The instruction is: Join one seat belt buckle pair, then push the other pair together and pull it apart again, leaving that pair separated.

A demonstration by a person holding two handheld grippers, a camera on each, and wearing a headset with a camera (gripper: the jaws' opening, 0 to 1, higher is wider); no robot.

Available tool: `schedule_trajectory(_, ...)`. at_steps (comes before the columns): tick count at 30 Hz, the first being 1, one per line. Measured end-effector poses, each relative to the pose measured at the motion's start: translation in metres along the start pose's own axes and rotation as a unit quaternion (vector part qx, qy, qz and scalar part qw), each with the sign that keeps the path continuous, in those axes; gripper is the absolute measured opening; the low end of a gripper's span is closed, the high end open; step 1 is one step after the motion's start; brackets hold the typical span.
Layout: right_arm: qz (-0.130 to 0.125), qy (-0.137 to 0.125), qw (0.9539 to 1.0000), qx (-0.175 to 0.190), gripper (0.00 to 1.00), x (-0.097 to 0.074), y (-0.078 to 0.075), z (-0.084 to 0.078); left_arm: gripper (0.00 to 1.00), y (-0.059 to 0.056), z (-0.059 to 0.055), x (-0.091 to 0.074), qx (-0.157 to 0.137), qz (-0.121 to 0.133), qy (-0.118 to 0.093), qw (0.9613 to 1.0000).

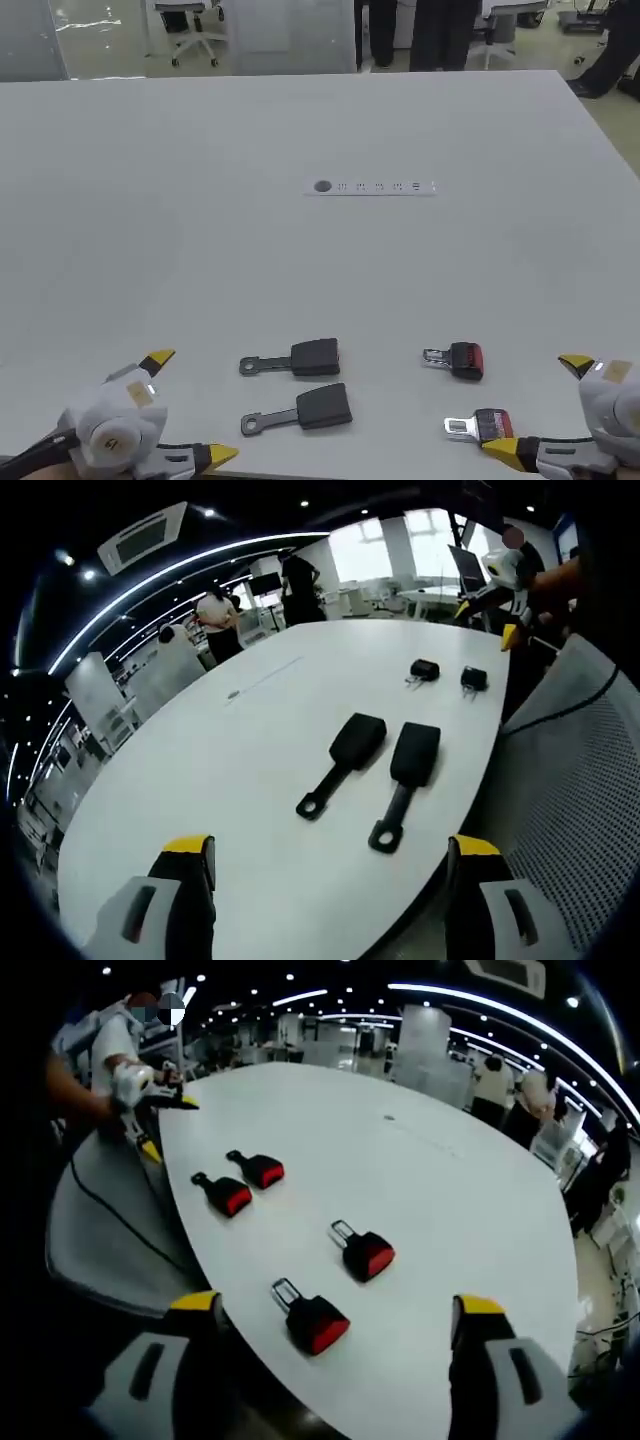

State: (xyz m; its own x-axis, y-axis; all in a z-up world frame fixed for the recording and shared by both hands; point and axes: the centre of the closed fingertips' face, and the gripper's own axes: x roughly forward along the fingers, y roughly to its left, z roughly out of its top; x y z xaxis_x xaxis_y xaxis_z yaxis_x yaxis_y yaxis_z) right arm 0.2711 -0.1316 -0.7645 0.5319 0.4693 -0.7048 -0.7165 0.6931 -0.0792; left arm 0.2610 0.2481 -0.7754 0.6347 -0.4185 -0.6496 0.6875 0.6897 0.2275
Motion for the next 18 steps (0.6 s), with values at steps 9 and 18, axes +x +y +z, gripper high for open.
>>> schedule_trajectory(9, -0.003, 0.001, 1.0, 0.003, 0.95, -0.0005, -0.0009, -0.0006, 0.98, 0.0, 0.0, 0.0, 0.0, 0.0, 0.0, 1.0)
schedule_trajectory(18, -0.005, 0.0, 0.9999, 0.01, 0.97, -0.0001, -0.001, -0.0011, 0.98, -0.001, 0.0012, -0.0007, 0.005, 0.0, 0.001, 1.0)
